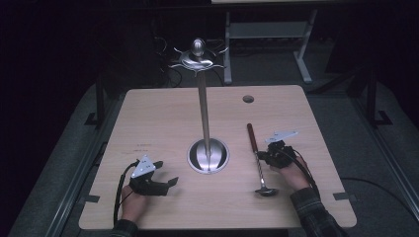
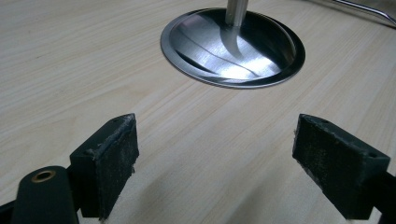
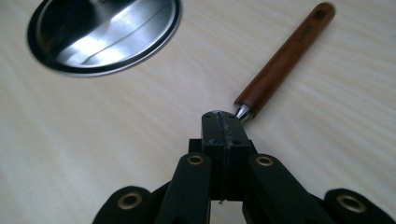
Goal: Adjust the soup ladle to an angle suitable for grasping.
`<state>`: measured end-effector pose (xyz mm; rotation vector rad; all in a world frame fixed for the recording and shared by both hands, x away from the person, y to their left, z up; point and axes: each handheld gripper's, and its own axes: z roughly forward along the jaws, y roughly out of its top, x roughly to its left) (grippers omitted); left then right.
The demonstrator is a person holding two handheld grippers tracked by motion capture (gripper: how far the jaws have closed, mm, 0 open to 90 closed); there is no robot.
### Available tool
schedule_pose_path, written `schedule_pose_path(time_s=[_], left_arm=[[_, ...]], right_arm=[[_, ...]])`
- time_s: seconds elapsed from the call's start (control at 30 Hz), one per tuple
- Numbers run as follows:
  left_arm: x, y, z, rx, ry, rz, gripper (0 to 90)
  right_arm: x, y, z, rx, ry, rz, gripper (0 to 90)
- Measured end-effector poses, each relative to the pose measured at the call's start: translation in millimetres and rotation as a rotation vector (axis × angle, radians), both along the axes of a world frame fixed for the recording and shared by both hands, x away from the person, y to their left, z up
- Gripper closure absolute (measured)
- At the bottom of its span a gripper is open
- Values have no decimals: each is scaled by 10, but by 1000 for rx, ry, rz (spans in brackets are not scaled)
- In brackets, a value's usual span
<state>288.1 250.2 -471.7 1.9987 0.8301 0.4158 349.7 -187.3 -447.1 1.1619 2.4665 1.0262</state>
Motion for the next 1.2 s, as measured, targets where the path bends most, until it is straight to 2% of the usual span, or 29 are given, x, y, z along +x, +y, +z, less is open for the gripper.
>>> schedule_pose_path(time_s=[0.2, 0.33, 0.43, 0.5, 0.67, 0.73, 0.97, 1.2], left_arm=[[-2, 6, 2, -5, 2, 3, 142], [-1, 9, 1, -11, 4, 5, 142], [-1, 12, 3, -9, 6, 4, 142], [-2, 11, 4, -9, 5, 5, 142], [0, 17, 3, -11, 3, 4, 142], [0, 19, 3, -12, 4, 4, 142], [-4, 20, 3, -19, 1, 6, 142], [-5, 20, 3, -20, 0, 6, 142]], right_arm=[[-149, 47, 15, -25, 60, 41, 898], [-229, 98, 13, -47, 83, 68, 898], [-329, 170, -15, -71, 115, 115, 898], [-365, 197, -23, -88, 121, 126, 898], [-400, 228, -27, -126, 157, 127, 898], [-396, 227, -28, -127, 171, 127, 898], [-395, 206, -26, -157, 189, 128, 898], [-402, 127, -10, -163, 207, 130, 898]])
